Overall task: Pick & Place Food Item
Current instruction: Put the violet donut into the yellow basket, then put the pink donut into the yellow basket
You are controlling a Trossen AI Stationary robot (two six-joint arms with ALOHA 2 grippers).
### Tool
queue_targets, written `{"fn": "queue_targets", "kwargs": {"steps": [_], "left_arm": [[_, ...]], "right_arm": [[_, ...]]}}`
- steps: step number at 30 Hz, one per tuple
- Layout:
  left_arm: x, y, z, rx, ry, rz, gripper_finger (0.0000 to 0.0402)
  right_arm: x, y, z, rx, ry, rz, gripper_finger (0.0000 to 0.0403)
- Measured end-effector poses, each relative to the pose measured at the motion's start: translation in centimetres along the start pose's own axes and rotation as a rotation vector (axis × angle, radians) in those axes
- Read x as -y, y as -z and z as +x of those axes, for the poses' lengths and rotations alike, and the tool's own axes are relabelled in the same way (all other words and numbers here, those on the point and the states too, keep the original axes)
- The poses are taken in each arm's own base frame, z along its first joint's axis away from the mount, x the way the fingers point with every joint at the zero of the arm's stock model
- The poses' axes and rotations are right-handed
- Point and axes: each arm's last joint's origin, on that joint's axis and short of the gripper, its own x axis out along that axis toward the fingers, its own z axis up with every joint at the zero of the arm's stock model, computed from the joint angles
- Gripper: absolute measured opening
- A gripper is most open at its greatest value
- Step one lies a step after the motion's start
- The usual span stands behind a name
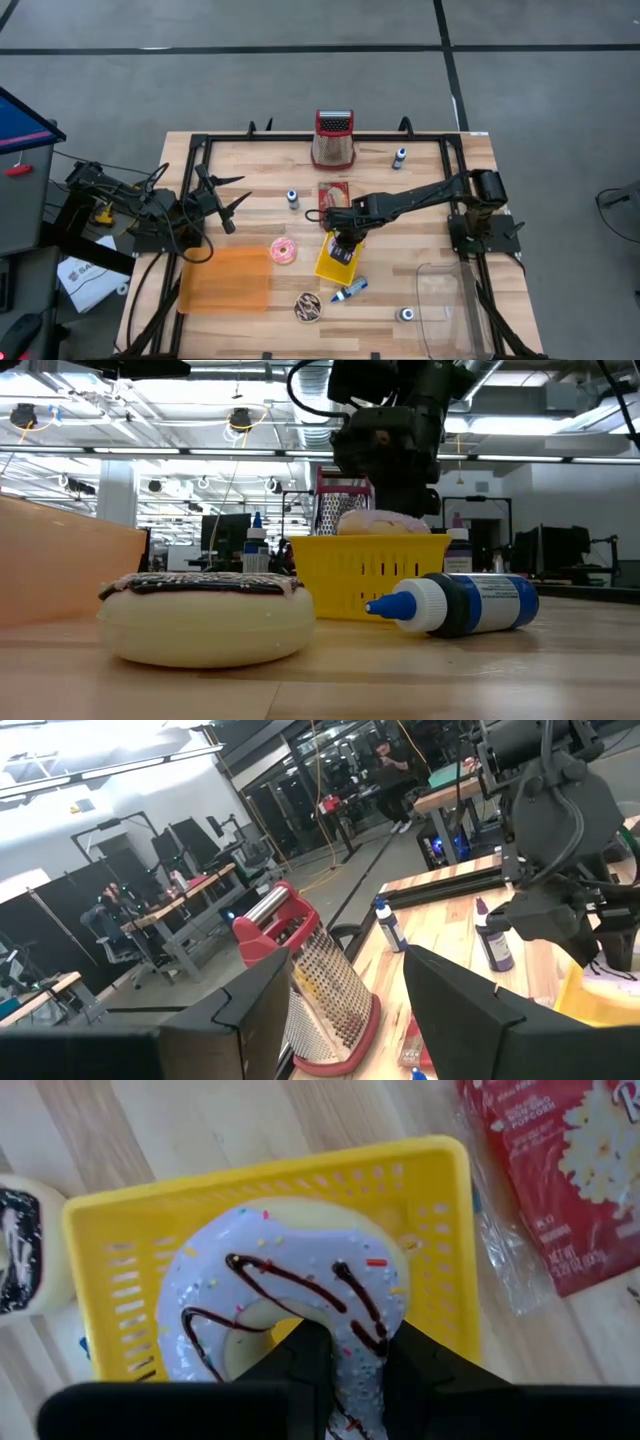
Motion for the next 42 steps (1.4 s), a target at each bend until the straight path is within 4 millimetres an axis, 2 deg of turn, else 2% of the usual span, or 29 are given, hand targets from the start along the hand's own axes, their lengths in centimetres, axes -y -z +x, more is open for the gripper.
{"fn": "queue_targets", "kwargs": {"steps": [8, 12, 20, 23, 34, 42], "left_arm": [[0.0, 0.0, 0.0, 0.0, 0.0, 0.0, 0.0191], [0.0, 0.0, 0.0, 0.0, 0.0, 0.001, 0.0191], [0.0, -0.01, 0.0, 0.001, 0.0, 0.001, 0.0191], [-0.01, -0.01, 0.0, 0.001, 0.0, 0.001, 0.0191], [0.0, -0.01, 0.0, 0.0, 0.0, 0.001, 0.0191], [0.0, -0.01, 0.0, 0.001, 0.0, 0.001, 0.0191]], "right_arm": [[0.01, -0.01, 0.03, 0.004, 0.007, -0.011, 0.0056], [0.15, 0.09, 0.81, -0.019, 0.022, -0.018, 0.0056], [0.02, -0.06, 0.61, -0.003, 0.011, -0.026, 0.0059], [0.01, -0.07, 0.61, -0.001, 0.011, -0.026, 0.0076], [0.51, -0.01, 0.57, 0.0, 0.073, 0.01, 0.0192], [0.74, 0.1, 0.55, -0.004, 0.108, 0.029, 0.0209]]}}
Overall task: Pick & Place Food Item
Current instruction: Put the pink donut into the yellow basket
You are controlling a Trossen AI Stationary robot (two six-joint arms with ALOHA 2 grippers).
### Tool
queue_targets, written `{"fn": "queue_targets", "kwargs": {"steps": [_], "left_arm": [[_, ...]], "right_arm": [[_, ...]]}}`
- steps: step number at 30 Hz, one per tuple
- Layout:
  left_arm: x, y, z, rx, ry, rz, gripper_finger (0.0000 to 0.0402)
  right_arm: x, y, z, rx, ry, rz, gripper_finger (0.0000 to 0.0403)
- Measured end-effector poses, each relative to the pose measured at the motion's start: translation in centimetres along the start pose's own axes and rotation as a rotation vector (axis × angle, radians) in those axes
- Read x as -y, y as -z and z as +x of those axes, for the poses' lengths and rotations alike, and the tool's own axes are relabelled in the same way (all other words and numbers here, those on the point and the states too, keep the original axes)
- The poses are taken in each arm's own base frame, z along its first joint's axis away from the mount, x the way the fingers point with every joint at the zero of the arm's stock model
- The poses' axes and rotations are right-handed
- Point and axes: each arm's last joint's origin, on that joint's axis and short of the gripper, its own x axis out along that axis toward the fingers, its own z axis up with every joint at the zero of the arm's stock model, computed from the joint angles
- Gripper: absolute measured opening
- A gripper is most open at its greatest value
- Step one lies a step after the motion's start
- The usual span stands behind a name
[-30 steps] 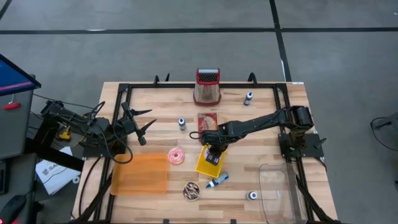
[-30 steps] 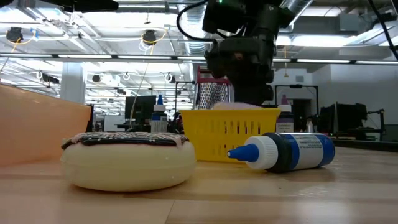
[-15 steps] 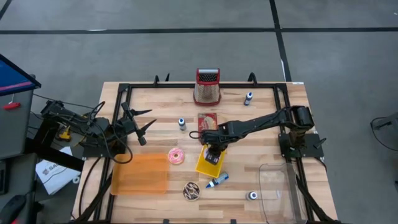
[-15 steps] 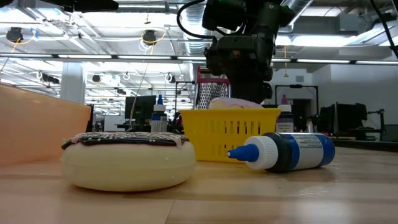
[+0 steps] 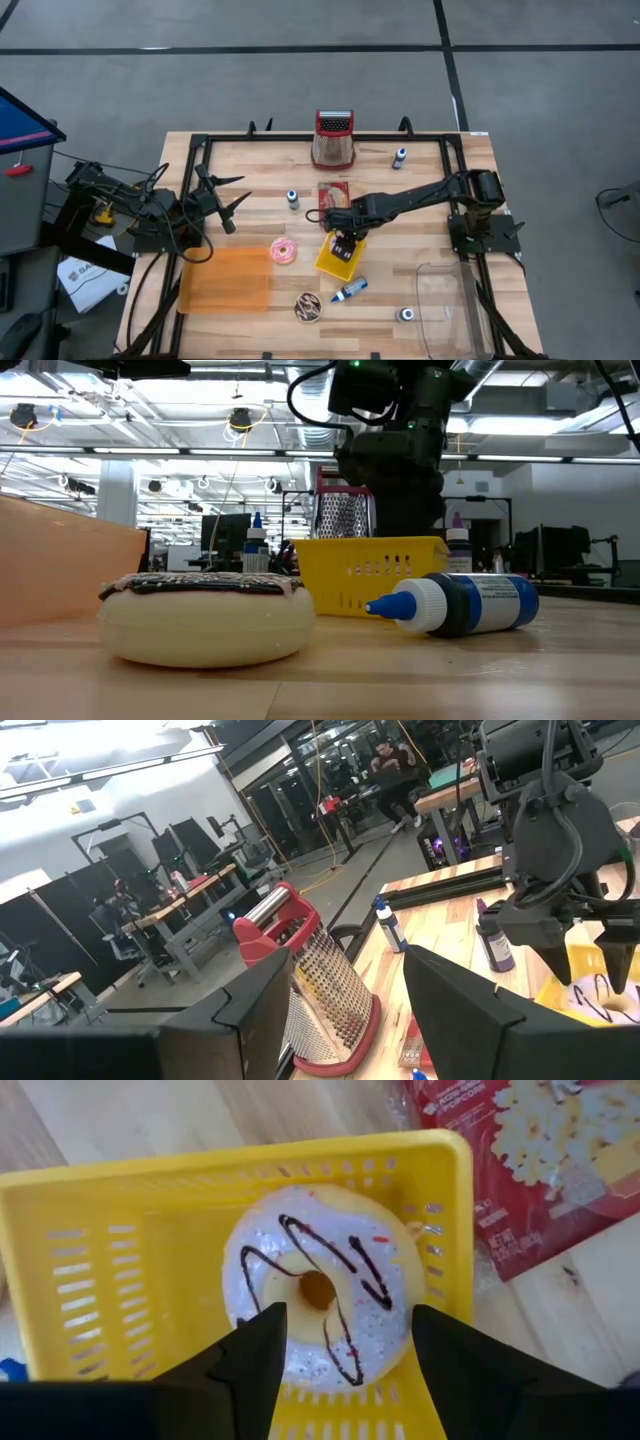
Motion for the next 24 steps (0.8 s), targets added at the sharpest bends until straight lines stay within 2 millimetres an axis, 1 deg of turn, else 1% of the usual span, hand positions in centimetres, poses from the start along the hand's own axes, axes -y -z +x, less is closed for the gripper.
{"fn": "queue_targets", "kwargs": {"steps": [8, 17, 24], "left_arm": [[0.0, 0.0, 0.0, 0.0, 0.0, 0.0, 0.0191], [0.0, 0.0, 0.0, 0.0, 0.0, 0.0, 0.0191], [0.0, 0.0, 0.0, -0.001, 0.0, 0.001, 0.0191]], "right_arm": [[-0.3, 0.0, -0.1, 0.014, 0.004, -0.008, 0.021], [-1.5, -0.8, -1.5, 0.063, -0.022, -0.03, 0.021], [-4.4, -1.3, -2.8, 0.19, -0.122, -0.164, 0.021]]}}
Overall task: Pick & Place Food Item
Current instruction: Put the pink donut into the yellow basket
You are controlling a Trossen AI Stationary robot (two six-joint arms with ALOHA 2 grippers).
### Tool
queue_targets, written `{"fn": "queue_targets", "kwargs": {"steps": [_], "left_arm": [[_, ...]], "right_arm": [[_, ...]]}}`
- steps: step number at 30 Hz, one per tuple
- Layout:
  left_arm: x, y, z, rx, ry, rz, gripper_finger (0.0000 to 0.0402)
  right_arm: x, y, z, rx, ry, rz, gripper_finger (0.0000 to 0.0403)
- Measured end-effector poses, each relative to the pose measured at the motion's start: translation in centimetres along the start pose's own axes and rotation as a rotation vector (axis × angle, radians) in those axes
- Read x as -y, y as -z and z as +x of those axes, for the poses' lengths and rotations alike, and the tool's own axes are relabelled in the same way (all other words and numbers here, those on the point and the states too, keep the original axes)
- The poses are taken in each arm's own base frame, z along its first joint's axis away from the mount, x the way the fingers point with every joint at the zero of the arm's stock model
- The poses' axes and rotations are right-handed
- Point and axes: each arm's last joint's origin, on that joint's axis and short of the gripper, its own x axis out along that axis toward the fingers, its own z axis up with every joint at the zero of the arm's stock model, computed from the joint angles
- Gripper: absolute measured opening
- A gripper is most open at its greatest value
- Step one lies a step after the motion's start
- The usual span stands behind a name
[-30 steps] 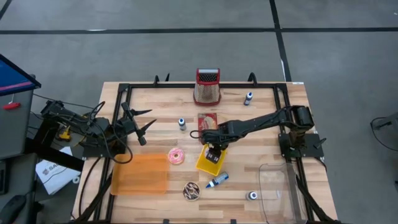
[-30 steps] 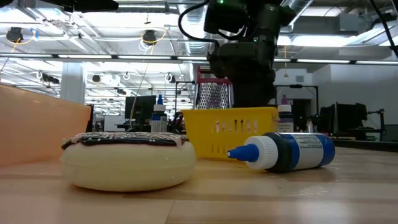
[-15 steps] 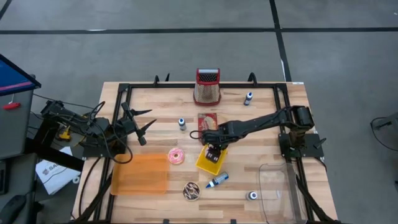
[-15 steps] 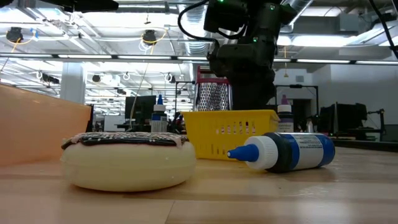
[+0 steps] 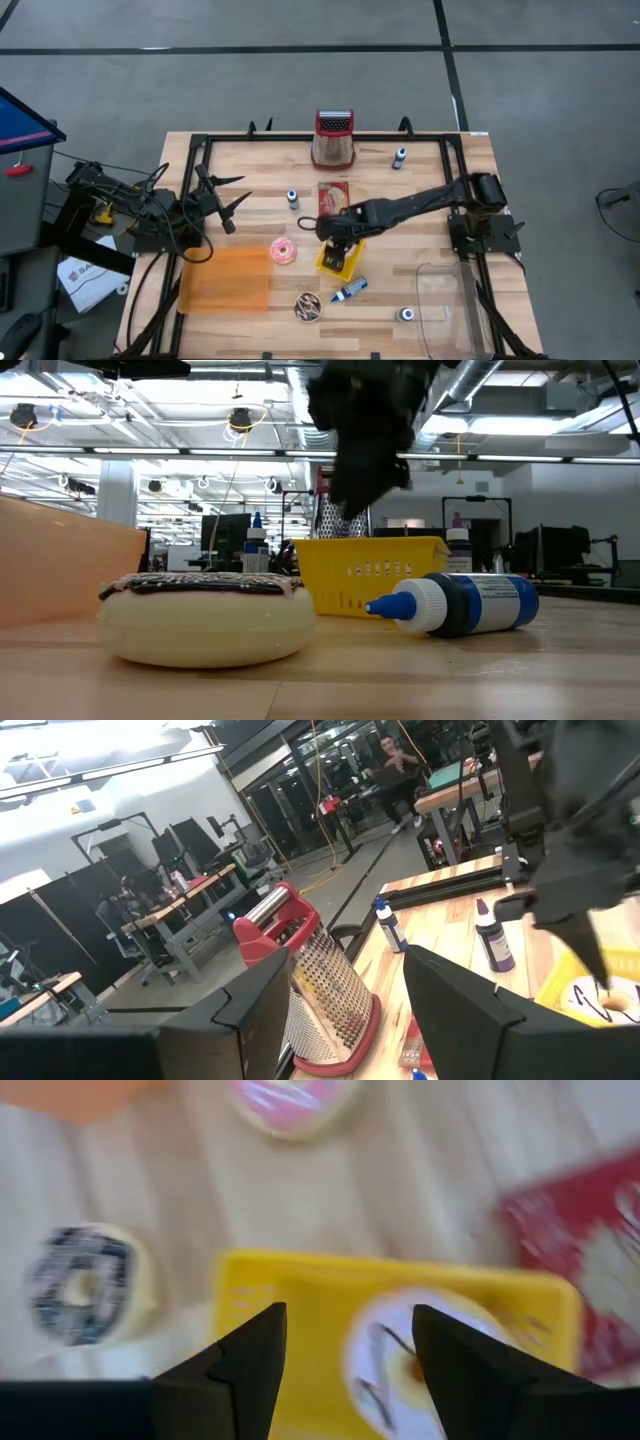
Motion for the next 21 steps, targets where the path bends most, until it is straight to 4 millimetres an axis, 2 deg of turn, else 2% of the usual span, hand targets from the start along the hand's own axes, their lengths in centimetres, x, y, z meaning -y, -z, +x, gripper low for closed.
{"fn": "queue_targets", "kwargs": {"steps": [7, 11, 16, 21], "left_arm": [[0.5, 0.5, 0.0, -0.011, 0.097, 0.008, 0.0191], [1.8, 0.8, 0.6, -0.019, 0.198, -0.002, 0.0191], [4.5, 0.9, 2.5, -0.158, 0.28, 0.038, 0.0191], [6.6, -1.0, 4.6, -0.36, 0.32, 0.057, 0.0191]], "right_arm": [[-1.7, 0.2, -0.1, 0.052, -0.049, -0.099, 0.021], [-2.1, 0.6, -0.1, 0.033, -0.041, -0.112, 0.021], [-2.4, 1.5, -0.1, -0.019, -0.017, -0.13, 0.021], [-2.4, 2.9, -0.2, -0.119, 0.05, -0.145, 0.021]]}}
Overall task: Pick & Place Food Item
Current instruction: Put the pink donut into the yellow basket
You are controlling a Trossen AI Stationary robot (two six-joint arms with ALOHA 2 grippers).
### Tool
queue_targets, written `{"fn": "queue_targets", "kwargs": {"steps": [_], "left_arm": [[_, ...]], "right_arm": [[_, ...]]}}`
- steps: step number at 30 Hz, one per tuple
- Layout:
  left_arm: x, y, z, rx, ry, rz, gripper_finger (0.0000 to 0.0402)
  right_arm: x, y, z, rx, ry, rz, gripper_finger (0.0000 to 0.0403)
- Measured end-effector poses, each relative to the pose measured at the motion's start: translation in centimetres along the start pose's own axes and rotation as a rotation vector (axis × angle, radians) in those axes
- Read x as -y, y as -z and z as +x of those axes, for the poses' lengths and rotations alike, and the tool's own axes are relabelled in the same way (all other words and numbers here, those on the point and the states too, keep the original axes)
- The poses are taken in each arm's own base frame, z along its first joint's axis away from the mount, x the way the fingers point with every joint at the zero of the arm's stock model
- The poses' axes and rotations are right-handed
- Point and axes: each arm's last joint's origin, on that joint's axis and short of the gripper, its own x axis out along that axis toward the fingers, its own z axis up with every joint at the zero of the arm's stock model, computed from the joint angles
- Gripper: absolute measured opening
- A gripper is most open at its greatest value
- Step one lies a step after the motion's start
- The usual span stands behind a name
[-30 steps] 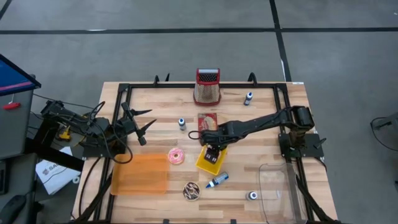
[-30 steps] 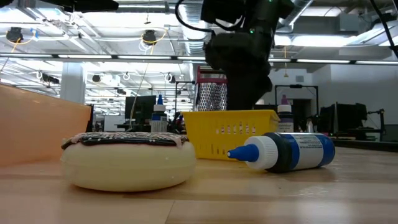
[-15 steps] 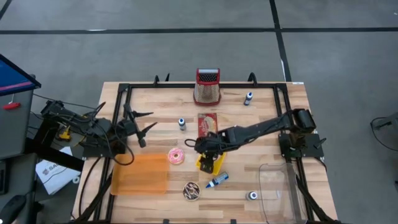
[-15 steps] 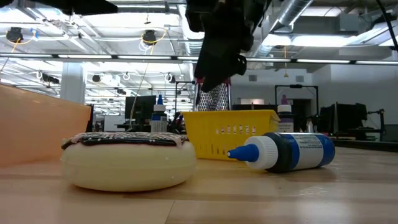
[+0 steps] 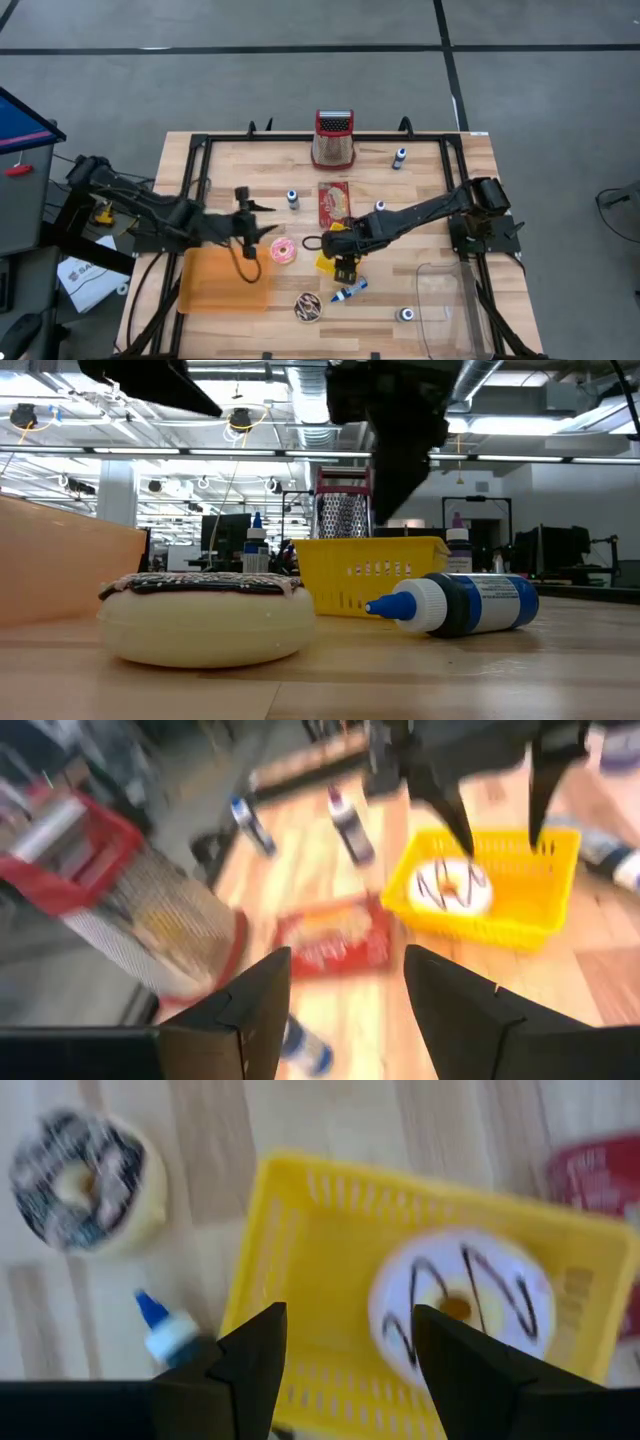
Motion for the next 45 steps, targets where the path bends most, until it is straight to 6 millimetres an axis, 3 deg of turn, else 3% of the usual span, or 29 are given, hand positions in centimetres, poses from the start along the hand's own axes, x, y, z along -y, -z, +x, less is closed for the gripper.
{"fn": "queue_targets", "kwargs": {"steps": [5, 10, 22, 28, 38, 45], "left_arm": [[0.6, -2.6, 1.0, -0.225, 0.191, -0.038, 0.0201], [1.1, -3.6, 2.6, -0.38, 0.391, -0.087, 0.0226], [0.2, 0.2, 8.6, -0.649, 0.426, -0.082, 0.025], [1.3, 2.3, 11.3, -0.784, 0.453, -0.015, 0.025], [2.3, 2.2, 13.2, -0.798, 0.496, -0.005, 0.025], [2.6, 2.4, 13.9, -0.794, 0.496, -0.01, 0.025]], "right_arm": [[-0.8, 1.3, -0.1, -0.085, 0.025, -0.037, 0.021], [-1.9, 2.1, -0.2, -0.111, 0.026, -0.059, 0.021], [-6.7, 6.2, -2.7, -0.101, 0.1, -0.082, 0.021], [-8.1, 7.7, -4.4, -0.003, 0.158, -0.046, 0.021], [-9.0, 9.3, -7.6, 0.137, 0.208, 0.001, 0.021], [-9.1, 9.6, -8.0, 0.161, 0.213, 0.001, 0.021]]}}
